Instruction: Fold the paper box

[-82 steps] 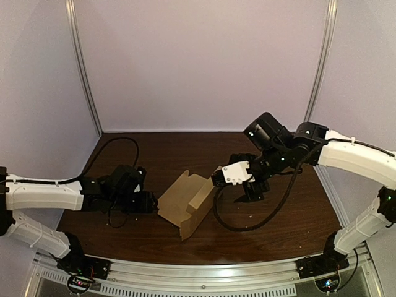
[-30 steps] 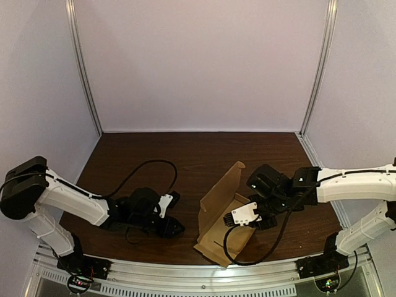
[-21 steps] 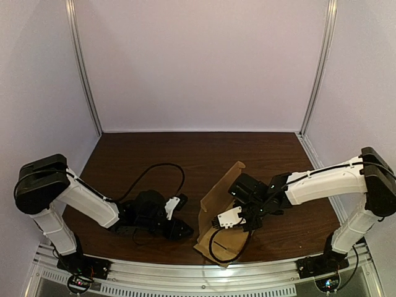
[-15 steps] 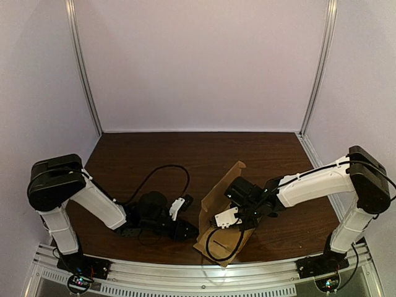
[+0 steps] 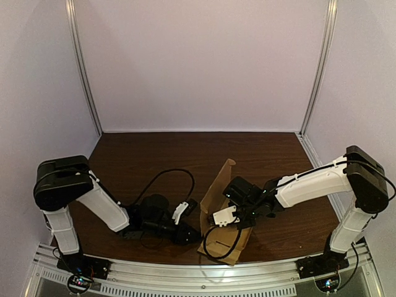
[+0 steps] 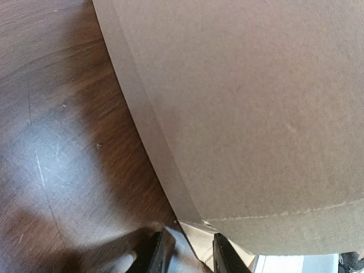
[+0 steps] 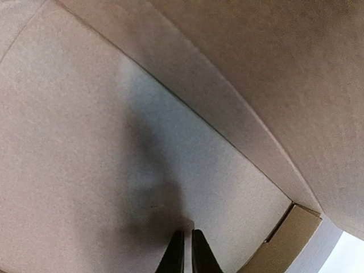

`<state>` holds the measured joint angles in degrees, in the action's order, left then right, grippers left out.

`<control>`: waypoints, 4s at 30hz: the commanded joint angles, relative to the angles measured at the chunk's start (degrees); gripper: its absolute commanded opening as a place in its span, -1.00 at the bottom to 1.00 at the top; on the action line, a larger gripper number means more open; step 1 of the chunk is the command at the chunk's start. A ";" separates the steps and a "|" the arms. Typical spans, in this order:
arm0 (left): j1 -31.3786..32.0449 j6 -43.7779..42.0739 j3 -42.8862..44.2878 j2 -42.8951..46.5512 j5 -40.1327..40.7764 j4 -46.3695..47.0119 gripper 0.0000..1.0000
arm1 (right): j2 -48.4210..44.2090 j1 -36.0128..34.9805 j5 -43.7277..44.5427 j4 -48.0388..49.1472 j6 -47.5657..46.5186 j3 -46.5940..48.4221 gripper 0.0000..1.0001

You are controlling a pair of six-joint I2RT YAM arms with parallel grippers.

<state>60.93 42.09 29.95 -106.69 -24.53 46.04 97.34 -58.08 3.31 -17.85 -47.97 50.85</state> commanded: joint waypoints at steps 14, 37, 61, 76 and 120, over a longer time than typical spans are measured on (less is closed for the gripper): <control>2.88 -5.42 9.10 -0.03 11.97 -17.44 -0.39 | 0.82 0.16 -3.02 -4.25 2.30 -1.63 -0.86; 2.69 -20.93 8.78 10.01 41.76 -26.55 -0.39 | -24.36 1.55 -8.89 -34.75 0.93 15.96 0.13; 2.87 0.89 -0.05 36.73 40.28 -50.35 -0.21 | -1.13 11.47 -7.01 -45.38 -9.47 40.89 -1.00; 2.75 8.20 0.04 17.25 40.41 -26.90 -0.11 | -15.19 14.92 -7.23 -40.28 8.99 28.86 -1.00; -5.65 28.95 -3.26 -4.65 13.15 34.47 -0.03 | -23.50 14.95 -6.35 -37.83 12.23 23.65 -1.00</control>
<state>55.44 69.01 29.58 -113.86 -10.20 71.07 75.09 -43.03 -5.80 -57.58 -36.58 75.48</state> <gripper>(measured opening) 0.491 0.007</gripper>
